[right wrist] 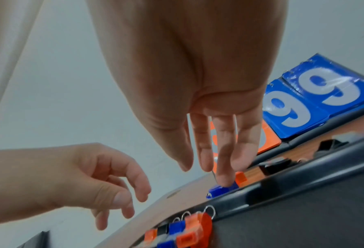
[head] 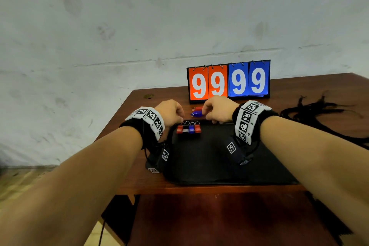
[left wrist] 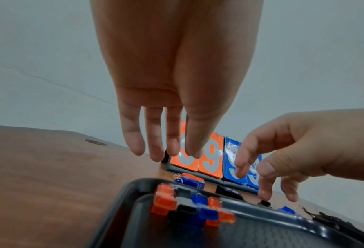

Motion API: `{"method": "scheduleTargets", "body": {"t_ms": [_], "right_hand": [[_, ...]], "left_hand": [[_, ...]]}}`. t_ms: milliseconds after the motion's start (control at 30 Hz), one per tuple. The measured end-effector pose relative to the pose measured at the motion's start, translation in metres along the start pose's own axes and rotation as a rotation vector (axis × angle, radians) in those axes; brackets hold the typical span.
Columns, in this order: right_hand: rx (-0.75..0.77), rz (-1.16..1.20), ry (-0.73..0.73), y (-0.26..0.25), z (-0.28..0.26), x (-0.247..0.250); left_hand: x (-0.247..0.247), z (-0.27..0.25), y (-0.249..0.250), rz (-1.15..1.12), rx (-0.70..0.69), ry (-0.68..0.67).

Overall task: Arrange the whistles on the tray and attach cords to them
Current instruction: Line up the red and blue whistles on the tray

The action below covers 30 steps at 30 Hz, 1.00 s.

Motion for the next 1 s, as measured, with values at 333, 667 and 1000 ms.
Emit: {"method": "scheduleTargets", "body": {"t_ms": [333, 667, 1000], "right_hand": [[-0.114, 0.037, 0.158, 0.06, -0.03, 0.048], [-0.248, 0.01, 0.194, 0.131, -0.021, 0.069], [-0.225, 0.022, -0.036, 0.15, 0.015, 0.049]], "left_hand": [[0.002, 0.021, 0.059, 0.016, -0.025, 0.022], [-0.026, 0.077, 0.095, 0.001, -0.073, -0.025], [-0.05, 0.11, 0.086, -0.042, -0.062, -0.077]]}}
Point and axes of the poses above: each hand's wrist, its own z-axis towards the middle knuckle, its own x-axis out of the back of the hand, y = z × x, the point moved 3 cm from there along z, towards the middle knuckle, and after that the axes turned 14 degrees about -x, right-handed, at the moved point
